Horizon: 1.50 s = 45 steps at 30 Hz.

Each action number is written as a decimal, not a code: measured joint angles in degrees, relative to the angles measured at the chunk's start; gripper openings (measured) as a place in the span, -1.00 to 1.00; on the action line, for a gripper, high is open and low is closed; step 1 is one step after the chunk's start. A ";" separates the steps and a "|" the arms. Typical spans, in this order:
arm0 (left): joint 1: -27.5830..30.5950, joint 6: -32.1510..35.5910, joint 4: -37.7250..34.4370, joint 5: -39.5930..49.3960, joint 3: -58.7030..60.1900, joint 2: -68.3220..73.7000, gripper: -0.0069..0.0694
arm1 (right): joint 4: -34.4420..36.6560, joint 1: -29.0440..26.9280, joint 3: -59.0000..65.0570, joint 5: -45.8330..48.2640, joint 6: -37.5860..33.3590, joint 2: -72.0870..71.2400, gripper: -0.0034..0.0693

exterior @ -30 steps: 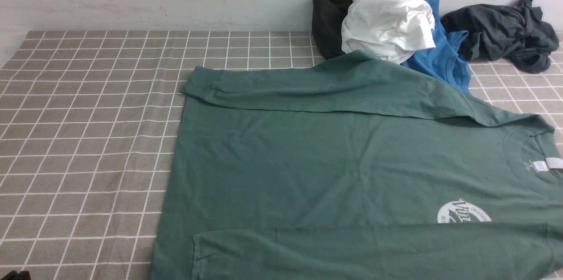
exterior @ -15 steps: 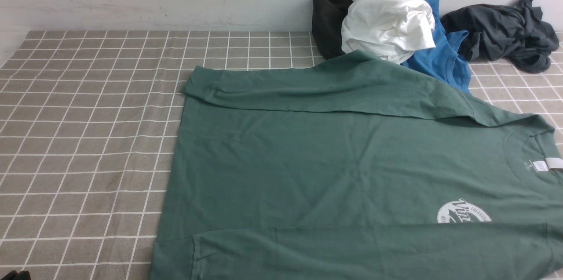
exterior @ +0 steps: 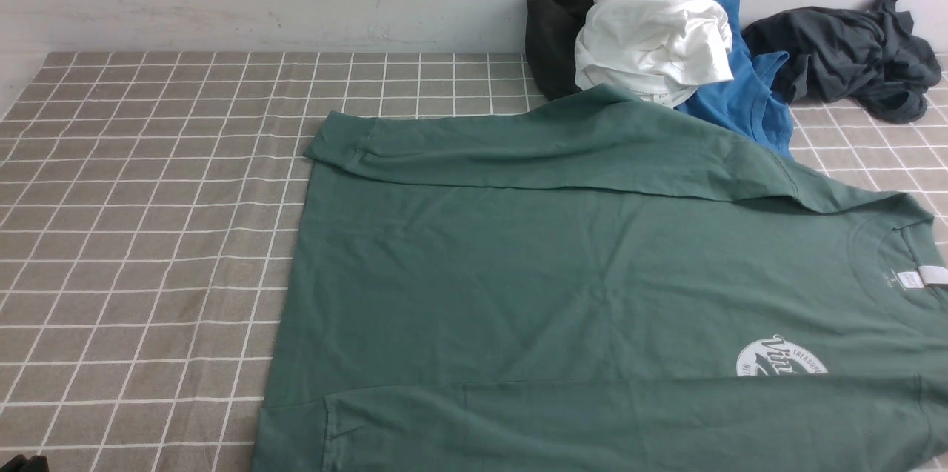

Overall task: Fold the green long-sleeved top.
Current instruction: Use the left arm to clamp the cuff closest to it

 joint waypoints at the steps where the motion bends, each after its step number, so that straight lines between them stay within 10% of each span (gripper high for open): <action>1: 0.00 0.14 0.07 -1.21 0.07 0.00 -0.76 | 0.00 0.00 0.00 -0.07 0.00 0.00 -0.93; 13: 0.00 0.11 0.18 -27.91 0.18 0.00 -0.76 | 0.58 0.00 0.20 -22.76 1.44 0.00 -0.93; 22: 0.00 -14.25 0.34 -44.96 -2.89 0.00 -0.76 | 4.92 0.06 -0.44 -43.87 9.63 0.00 -0.93; 32: 0.00 -8.74 -0.15 -8.18 -41.22 25.00 -0.84 | -6.23 0.18 -33.85 -14.59 9.41 18.90 -0.93; 45: -0.07 9.79 -23.45 28.53 -44.58 58.88 -0.77 | 4.14 9.41 -40.53 30.43 -4.40 49.63 -0.93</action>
